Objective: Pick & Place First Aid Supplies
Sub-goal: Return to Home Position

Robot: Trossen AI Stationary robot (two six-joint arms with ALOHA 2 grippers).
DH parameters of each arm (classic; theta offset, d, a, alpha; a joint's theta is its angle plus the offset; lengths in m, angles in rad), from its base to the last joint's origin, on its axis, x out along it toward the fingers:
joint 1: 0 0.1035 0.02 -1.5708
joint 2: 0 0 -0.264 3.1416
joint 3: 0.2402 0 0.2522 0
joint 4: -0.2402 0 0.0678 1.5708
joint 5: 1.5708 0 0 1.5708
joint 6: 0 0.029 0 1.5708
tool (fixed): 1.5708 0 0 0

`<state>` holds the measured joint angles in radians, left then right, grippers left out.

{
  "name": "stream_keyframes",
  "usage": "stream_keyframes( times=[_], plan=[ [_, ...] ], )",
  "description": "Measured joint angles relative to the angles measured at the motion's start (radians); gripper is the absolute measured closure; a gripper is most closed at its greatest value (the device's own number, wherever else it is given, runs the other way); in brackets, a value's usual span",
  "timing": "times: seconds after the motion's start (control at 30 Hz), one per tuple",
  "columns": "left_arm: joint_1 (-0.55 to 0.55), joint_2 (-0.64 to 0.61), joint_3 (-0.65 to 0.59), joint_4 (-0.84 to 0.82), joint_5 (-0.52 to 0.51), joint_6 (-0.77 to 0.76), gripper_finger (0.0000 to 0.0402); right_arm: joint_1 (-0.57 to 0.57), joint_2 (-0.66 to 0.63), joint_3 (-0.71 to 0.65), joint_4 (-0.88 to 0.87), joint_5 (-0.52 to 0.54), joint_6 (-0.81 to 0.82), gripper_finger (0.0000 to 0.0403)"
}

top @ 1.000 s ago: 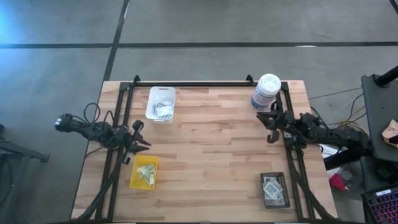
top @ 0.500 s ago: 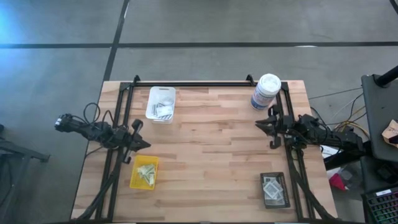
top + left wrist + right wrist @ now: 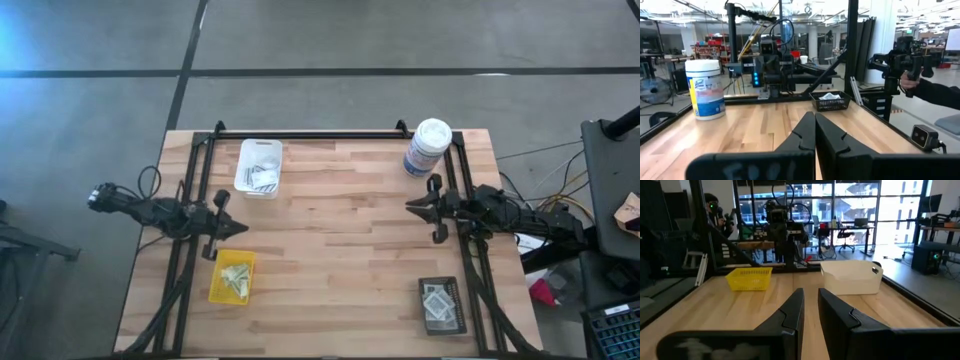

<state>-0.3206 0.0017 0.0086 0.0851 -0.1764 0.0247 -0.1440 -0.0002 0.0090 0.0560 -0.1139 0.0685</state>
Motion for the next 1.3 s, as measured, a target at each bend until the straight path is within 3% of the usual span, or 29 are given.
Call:
stream_keyframes(
  times=[0.43, 0.77, 1.3],
  plan=[
    [0.0, 0.0, -0.001, -0.016, -0.02, 0.101, 0.0401, 0.0, 0.028, 0.0, -0.031, 0.001, 0.002, 0.0351],
    [0.0, 0.0, -0.002, -0.017, -0.235, 0.139, 0.0399, 0.0, 0.027, 0.0, -0.031, 0.006, 0.0, 0.0351],
    [0.0, 0.0, -0.002, -0.022, -0.236, 0.133, 0.0399, 0.0, 0.028, 0.0, -0.031, 0.006, 0.002, 0.0351]
  ],
)
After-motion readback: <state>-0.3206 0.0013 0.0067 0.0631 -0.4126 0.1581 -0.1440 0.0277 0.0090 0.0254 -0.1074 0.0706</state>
